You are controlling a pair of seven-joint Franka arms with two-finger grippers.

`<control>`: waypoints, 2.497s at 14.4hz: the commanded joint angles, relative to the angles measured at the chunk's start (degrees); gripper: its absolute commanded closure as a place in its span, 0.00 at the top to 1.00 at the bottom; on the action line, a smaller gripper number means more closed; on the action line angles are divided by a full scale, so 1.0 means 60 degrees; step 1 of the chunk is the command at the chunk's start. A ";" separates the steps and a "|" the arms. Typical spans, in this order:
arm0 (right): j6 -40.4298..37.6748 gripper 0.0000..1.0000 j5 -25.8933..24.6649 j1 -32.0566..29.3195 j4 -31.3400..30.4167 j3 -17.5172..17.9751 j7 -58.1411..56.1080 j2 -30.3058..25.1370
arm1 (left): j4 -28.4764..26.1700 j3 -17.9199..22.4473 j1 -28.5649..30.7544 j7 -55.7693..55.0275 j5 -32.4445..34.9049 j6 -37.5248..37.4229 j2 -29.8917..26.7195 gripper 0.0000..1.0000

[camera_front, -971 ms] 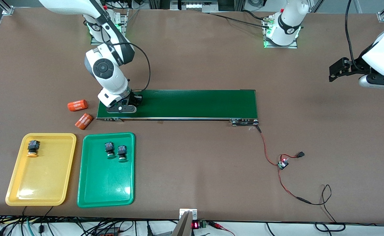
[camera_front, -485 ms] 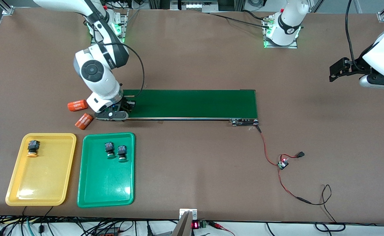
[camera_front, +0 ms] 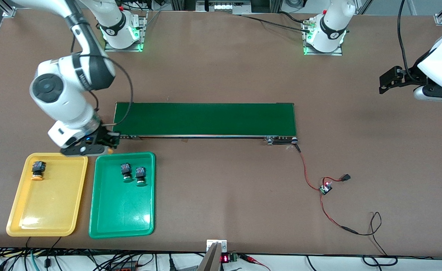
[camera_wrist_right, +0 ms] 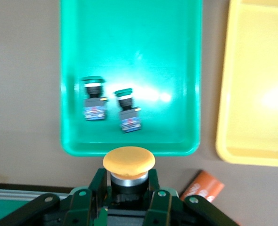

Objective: Sort buttons by color to trays

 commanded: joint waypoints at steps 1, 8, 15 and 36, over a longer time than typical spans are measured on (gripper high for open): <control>-0.0162 0.13 -0.0115 -0.0214 0.0638 -0.0173 -0.0917 0.0701 | 0.0240 0.0017 0.0047 0.0193 -0.0125 -0.0216 0.0072 1.00; 0.1330 0.13 -0.1679 -0.0463 0.1034 -0.1228 -0.2166 0.2180 | 0.0240 0.0017 0.0047 0.0193 -0.0125 -0.0216 0.0072 1.00; 0.3659 0.13 -0.3293 -0.0449 0.1034 -0.2547 -0.2209 0.3178 | 0.0240 0.0017 0.0032 0.0179 -0.0125 -0.0216 0.0072 1.00; -0.2221 1.00 0.0277 -0.0024 0.0609 -0.2225 -0.2444 -0.1036 | 0.0240 0.0017 0.0032 0.0179 -0.0111 -0.0216 0.0072 1.00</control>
